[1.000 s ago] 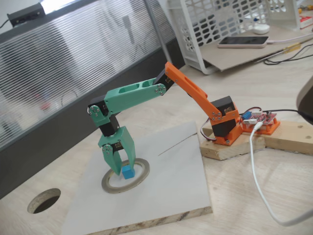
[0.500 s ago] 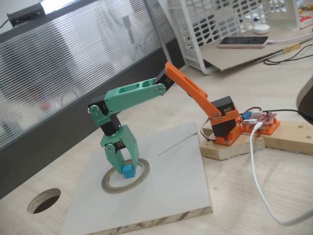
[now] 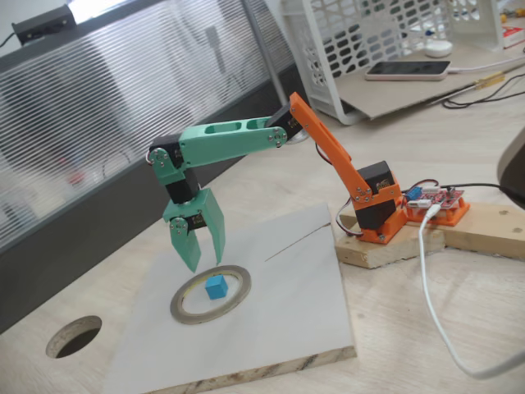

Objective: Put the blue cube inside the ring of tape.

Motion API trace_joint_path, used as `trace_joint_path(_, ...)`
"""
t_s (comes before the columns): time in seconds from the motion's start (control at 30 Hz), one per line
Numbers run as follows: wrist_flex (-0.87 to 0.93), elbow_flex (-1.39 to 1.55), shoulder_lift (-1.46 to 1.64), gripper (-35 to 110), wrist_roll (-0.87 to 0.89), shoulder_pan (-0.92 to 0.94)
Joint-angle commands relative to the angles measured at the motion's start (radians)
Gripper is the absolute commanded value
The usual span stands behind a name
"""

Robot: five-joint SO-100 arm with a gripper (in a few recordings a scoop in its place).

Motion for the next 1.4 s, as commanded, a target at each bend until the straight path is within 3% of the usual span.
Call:
trace_joint_path(0.0, 0.083, -0.015, 0.077, 32, 0.008, -0.015)
trace_joint_path(0.2, 0.210, -0.015, 0.189, 31, 0.008, -0.023)
trace_joint_path(0.8, 0.213, 0.006, 0.515, 31, 0.008, -0.014)
trace_joint_path(1.37, 0.201, 0.522, 0.676, 31, 0.005, -0.012)
